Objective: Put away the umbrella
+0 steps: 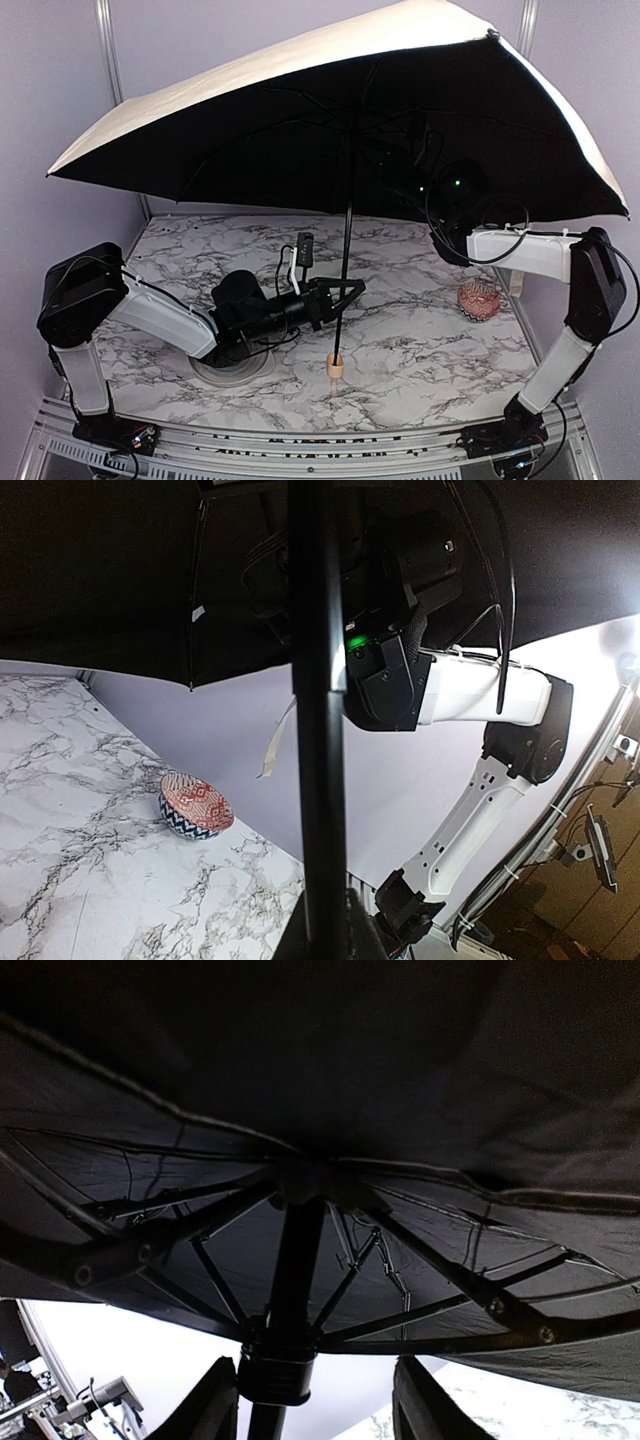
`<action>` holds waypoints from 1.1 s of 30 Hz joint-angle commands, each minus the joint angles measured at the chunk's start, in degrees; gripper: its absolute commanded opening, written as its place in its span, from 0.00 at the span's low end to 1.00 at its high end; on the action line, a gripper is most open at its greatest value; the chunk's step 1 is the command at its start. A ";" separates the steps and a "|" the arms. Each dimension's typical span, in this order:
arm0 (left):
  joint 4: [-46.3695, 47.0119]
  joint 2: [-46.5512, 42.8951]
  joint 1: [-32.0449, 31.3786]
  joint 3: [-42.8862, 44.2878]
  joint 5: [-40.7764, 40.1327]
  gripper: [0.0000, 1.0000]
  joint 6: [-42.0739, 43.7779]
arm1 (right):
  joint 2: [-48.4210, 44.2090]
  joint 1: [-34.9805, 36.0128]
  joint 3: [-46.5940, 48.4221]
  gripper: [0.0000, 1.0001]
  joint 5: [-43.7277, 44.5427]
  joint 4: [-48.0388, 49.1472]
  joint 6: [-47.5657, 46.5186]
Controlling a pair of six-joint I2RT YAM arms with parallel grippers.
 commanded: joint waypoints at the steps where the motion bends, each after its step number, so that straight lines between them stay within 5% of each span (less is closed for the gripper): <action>1: 2.31 -1.86 -0.70 2.25 2.25 0.00 2.87 | 0.63 -0.44 2.97 0.43 0.51 2.39 1.95; 7: 1.90 -1.90 -0.65 2.25 2.10 0.00 3.21 | 0.94 -0.43 3.49 0.15 0.76 1.28 1.76; 13: 1.46 -2.19 -0.65 2.07 1.70 0.00 3.69 | 1.01 -0.39 3.28 0.00 0.45 0.99 1.81; 18: 0.87 -2.86 -0.66 1.99 1.47 0.00 4.54 | 0.95 -0.37 2.68 0.00 0.21 0.82 1.58; 20: 0.57 -3.06 -0.69 1.99 1.38 0.00 4.85 | 0.73 -0.44 1.75 0.28 0.88 2.04 2.11; 23: 0.51 -3.25 -0.65 1.99 1.37 0.00 5.14 | 0.36 -0.52 0.91 0.41 1.28 3.25 2.44; 29: 0.48 -3.36 -0.65 1.99 1.22 0.00 5.41 | -0.04 -0.47 0.56 0.36 1.85 3.13 2.25; 33: 0.43 -3.53 -0.65 2.03 1.00 0.00 5.32 | 0.09 -0.52 -0.03 0.41 1.54 3.52 2.64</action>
